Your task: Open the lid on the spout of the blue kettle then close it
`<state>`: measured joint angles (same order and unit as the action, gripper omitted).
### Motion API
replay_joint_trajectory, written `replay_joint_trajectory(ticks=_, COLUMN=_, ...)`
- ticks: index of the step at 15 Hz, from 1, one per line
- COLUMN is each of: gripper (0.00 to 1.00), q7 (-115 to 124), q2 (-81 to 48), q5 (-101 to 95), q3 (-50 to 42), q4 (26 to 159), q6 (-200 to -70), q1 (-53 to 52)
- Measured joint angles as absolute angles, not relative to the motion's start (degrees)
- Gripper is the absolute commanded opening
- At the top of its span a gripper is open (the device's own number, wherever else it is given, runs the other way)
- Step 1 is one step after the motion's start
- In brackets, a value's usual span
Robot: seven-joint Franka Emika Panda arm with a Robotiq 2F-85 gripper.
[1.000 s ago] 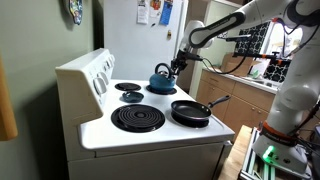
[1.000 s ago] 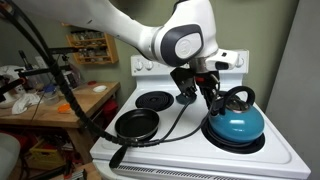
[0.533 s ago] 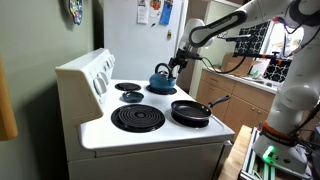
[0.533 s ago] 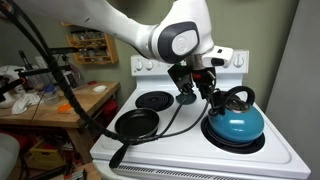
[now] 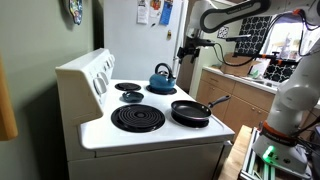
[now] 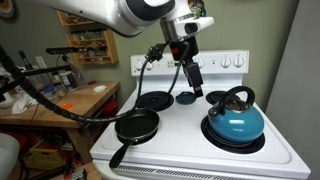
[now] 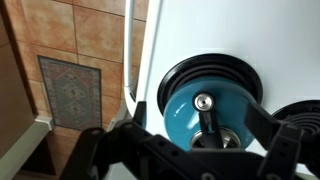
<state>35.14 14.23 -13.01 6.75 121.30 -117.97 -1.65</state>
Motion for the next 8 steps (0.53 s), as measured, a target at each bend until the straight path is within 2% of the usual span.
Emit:
replay_joint_trajectory(ticks=3, gripper=1.0, q7=39.6, q2=18.1, q5=-15.8, q3=8.1, q4=121.2, q6=-111.5, q1=-1.0)
replay_joint_trajectory(ticks=8, gripper=1.0, q7=39.7, q2=18.2, q5=-15.9, q3=8.3, q4=121.1, q6=-111.3, q1=-0.8)
